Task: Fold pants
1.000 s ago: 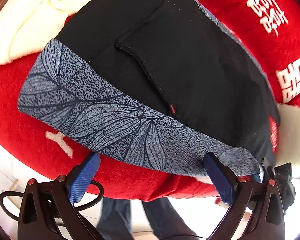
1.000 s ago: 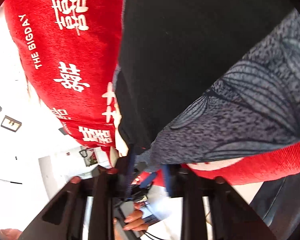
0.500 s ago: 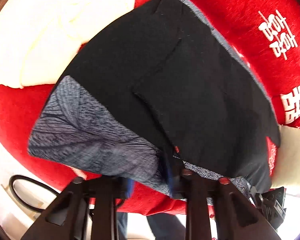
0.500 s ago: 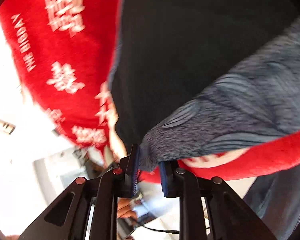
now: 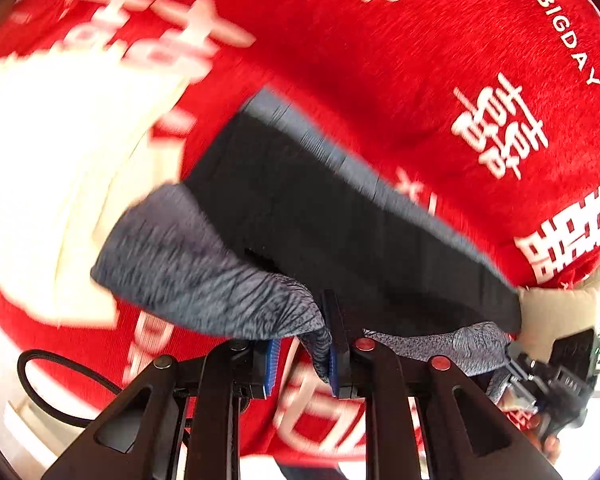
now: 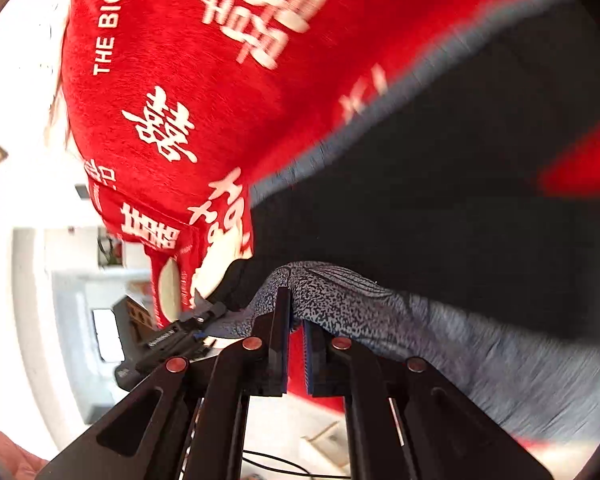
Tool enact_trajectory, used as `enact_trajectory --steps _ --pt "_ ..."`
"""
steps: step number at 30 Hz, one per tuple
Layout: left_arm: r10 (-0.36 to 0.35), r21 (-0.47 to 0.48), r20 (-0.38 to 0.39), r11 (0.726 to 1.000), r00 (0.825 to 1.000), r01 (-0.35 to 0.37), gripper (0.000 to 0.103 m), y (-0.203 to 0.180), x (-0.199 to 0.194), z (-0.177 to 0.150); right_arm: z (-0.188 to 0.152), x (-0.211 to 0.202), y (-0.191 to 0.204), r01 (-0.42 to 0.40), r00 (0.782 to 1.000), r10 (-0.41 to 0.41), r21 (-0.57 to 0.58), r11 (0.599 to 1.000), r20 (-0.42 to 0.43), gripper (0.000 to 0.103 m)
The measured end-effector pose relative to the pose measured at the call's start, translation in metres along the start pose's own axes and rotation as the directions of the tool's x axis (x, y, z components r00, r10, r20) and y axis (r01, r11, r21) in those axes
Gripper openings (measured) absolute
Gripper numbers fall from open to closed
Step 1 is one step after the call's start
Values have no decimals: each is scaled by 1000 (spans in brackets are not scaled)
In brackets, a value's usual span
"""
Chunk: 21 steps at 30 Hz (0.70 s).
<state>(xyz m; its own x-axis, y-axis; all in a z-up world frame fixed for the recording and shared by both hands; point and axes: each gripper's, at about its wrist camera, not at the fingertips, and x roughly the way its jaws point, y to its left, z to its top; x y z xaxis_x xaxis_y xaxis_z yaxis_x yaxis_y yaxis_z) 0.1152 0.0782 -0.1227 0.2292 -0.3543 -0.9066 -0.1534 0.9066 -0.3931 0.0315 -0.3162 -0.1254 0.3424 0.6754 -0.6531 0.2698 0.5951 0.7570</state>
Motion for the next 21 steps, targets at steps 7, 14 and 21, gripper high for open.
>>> enact_trajectory --steps 7,14,21 --pt "86 45 52 995 995 -89 21 -34 77 93 128 64 -24 101 988 -102 -15 995 -114 6" --pt "222 65 37 972 974 -224 32 -39 141 121 175 125 -71 177 962 -173 -1 984 -212 7" --pt "312 48 100 947 945 -318 77 -42 107 122 185 119 -74 114 964 -100 46 992 -246 21"
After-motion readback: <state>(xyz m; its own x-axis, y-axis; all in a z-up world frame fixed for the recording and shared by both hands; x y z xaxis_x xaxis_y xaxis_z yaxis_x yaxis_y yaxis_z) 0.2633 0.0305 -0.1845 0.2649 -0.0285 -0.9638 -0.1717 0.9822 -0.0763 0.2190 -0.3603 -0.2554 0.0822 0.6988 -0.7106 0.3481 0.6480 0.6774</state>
